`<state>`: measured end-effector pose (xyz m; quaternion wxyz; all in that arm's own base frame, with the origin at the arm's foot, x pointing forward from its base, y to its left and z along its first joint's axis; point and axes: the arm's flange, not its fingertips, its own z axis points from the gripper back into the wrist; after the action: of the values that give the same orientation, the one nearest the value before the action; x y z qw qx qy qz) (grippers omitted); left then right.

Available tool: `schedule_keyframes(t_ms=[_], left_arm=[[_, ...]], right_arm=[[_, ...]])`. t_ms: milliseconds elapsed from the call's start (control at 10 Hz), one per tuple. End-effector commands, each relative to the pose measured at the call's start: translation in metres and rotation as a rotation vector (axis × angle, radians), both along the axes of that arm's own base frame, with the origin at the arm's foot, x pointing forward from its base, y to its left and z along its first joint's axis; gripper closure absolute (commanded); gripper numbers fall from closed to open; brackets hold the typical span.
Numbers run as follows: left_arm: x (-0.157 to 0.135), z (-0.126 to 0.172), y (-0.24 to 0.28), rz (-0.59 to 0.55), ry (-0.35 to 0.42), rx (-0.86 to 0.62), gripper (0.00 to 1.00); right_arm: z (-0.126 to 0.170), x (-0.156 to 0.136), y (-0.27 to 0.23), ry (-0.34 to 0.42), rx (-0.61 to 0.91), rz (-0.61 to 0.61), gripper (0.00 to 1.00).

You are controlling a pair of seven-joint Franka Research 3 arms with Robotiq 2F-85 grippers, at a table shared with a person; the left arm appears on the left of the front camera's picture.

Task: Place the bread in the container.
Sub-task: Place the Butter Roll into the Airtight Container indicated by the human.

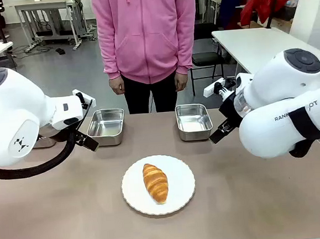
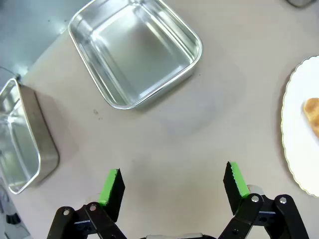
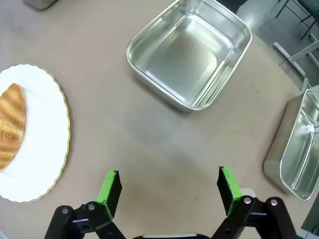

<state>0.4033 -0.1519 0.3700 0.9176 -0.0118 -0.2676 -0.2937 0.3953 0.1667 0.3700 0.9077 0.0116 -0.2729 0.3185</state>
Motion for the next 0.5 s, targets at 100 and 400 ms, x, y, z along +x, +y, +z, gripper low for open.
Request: schedule_keyframes(t_ms=[100,400], left_arm=[[0.0,0.0,0.0,0.0,0.0,0.0,0.0],[0.0,0.0,0.0,0.0,0.0,0.0,0.0]], right_arm=[[0.0,0.0,0.0,0.0,0.0,0.0,0.0],[0.0,0.0,0.0,0.0,0.0,0.0,0.0]])
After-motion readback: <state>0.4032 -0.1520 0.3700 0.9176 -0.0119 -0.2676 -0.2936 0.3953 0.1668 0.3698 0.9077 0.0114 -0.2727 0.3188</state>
